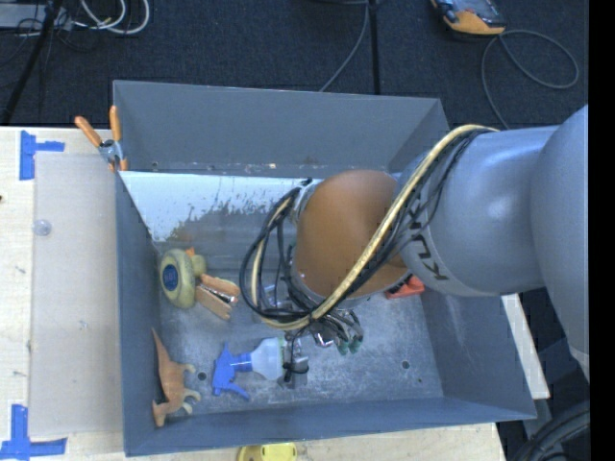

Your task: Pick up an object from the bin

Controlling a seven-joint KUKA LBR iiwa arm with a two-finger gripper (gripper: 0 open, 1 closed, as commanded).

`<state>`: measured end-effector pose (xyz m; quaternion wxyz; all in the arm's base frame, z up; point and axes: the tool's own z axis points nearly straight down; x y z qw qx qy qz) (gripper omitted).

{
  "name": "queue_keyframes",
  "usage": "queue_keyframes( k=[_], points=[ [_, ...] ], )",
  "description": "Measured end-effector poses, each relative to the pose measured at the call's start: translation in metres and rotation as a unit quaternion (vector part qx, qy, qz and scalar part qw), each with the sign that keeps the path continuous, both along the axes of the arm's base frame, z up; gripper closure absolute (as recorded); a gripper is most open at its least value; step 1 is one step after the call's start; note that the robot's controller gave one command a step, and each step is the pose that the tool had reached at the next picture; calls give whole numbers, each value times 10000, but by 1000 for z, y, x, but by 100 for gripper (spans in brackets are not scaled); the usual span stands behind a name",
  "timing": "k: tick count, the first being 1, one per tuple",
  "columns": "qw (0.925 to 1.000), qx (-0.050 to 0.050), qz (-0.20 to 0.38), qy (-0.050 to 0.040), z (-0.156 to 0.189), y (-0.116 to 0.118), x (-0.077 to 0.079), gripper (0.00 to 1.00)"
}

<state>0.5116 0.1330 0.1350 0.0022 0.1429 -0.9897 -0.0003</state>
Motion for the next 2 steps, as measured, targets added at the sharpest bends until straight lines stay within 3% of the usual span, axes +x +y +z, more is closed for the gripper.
queue_keyframes(
  k=[1, 2],
  points=[
    [9989, -1, 464, -9, -53, -1, 1, 0],
    [9996, 11, 296, -13, -72, -6, -8, 100]
  ],
)
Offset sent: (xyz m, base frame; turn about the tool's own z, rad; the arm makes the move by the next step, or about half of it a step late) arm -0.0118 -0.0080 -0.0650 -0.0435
